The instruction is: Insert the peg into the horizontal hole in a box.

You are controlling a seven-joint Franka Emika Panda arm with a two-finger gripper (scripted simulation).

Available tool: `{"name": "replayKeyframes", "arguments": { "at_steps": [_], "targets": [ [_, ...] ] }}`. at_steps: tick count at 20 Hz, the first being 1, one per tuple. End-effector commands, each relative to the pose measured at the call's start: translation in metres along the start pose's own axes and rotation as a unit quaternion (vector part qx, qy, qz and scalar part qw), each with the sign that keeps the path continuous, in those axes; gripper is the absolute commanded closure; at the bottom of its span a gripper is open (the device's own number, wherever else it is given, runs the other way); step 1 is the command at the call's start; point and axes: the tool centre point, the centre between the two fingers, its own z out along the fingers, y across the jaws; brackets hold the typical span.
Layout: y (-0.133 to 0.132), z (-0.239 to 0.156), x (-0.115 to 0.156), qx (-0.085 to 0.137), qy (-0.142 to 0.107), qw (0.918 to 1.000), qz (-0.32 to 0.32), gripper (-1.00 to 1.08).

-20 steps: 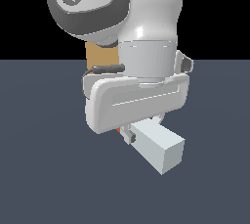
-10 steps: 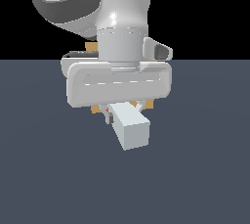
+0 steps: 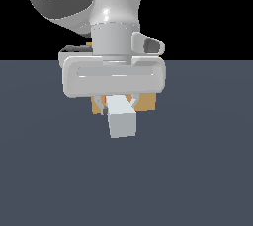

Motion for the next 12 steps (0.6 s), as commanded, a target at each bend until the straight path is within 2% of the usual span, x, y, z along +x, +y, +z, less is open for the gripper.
{"name": "replayKeyframes", "arguments": {
  "at_steps": [1, 12],
  "targets": [
    [0.0003, -0.0034, 0.0021, -0.002, -0.001, 1.0000, 0.007, 1.08],
    [0.0026, -0.0057, 0.0036, -0.004, -0.001, 0.9999, 0.010, 1.08]
  ]
}}
